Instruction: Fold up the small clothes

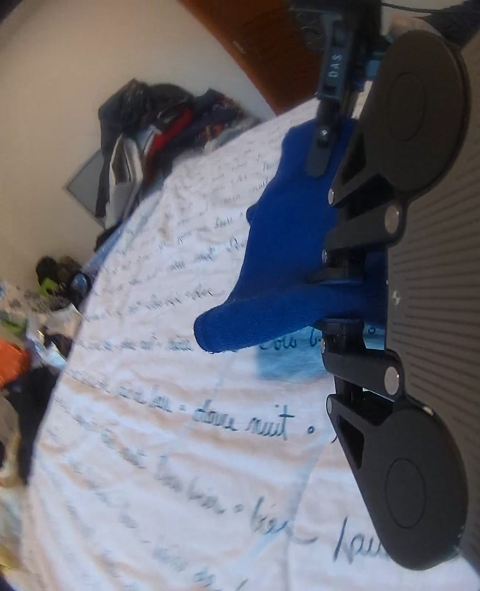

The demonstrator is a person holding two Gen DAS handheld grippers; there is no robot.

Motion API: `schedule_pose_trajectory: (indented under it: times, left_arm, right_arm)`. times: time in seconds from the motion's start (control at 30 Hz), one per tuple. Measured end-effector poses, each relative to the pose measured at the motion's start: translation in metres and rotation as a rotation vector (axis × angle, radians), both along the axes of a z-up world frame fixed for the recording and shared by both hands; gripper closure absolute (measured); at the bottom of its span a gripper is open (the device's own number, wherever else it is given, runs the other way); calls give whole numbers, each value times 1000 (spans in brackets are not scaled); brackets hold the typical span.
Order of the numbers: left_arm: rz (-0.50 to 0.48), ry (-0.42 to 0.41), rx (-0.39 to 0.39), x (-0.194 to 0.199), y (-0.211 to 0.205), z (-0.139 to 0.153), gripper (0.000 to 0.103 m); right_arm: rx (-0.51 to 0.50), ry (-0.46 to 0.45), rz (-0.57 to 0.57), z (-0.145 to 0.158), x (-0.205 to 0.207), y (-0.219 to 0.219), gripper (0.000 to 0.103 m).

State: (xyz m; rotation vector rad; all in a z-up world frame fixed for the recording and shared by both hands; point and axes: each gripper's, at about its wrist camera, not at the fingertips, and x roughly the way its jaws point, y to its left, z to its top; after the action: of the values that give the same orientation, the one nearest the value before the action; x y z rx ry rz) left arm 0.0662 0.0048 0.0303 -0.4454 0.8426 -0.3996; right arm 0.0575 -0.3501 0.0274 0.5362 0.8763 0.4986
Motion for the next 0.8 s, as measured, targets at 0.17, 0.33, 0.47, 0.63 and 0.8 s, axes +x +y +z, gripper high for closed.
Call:
schedule_pose_trajectory:
  times: [0.17, 0.33, 0.47, 0.63, 0.8]
  left_arm:
    - [28, -60, 113, 9, 33, 37, 86]
    - [91, -36, 182, 35, 76, 37, 67]
    - [84, -70, 56, -20, 96, 33, 5]
    - [20, 86, -6, -74, 74, -10, 43]
    - [20, 92, 8, -85, 58, -17, 84]
  right_arm:
    - [80, -42, 71, 22, 14, 41, 88]
    - [162, 9, -34, 3, 50, 74, 54]
    - [66, 20, -18, 2, 29, 74, 15]
    - [-51, 53, 82, -7, -27, 61, 15]
    - [-135, 53, 154, -17, -59, 76, 34]
